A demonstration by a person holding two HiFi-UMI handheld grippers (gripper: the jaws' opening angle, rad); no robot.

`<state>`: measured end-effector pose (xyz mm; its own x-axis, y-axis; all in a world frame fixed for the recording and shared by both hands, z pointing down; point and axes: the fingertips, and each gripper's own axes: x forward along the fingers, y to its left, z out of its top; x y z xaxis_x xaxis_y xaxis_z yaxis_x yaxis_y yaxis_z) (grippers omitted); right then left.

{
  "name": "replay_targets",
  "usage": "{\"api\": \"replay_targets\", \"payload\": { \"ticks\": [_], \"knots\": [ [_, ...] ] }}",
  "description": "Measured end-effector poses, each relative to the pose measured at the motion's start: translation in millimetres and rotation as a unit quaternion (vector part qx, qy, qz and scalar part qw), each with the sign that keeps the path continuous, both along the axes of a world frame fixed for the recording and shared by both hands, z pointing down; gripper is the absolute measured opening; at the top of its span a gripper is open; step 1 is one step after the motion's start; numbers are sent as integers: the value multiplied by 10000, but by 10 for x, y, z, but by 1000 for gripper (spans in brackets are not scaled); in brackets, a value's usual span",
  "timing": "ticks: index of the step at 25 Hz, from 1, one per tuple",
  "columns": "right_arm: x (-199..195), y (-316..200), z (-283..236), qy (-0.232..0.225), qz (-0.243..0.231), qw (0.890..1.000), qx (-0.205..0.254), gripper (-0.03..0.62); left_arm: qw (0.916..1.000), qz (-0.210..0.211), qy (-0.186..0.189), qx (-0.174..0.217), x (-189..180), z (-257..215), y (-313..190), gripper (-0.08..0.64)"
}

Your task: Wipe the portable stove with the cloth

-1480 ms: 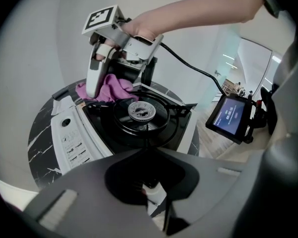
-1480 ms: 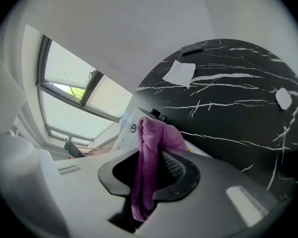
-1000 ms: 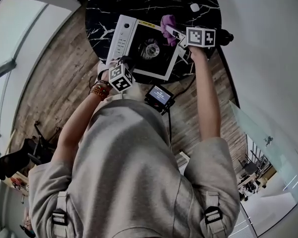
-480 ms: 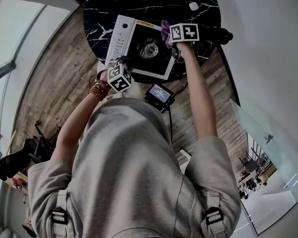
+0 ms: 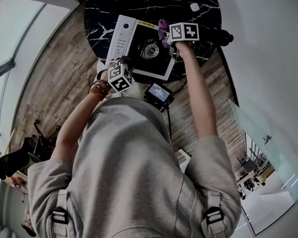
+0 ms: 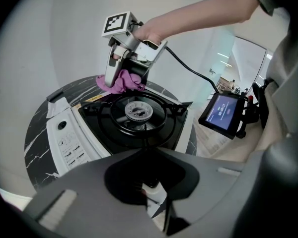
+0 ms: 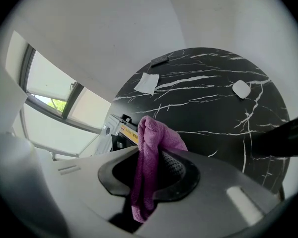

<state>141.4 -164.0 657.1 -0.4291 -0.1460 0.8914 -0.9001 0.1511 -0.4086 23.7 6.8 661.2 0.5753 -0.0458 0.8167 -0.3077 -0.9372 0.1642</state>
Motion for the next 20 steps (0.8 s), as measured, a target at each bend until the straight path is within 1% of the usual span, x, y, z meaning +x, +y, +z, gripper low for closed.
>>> {"api": "replay_targets", "payload": {
  "ticks": [14, 20],
  "knots": [
    [-495, -126, -9, -514, -84, 9986, 57, 86, 10000, -13, 13, 0, 6, 0, 2, 29],
    [-702, -172, -15, -601, -177, 9980, 109, 86, 10000, -40, 37, -15, 5, -5, 10, 29]
  ]
}}
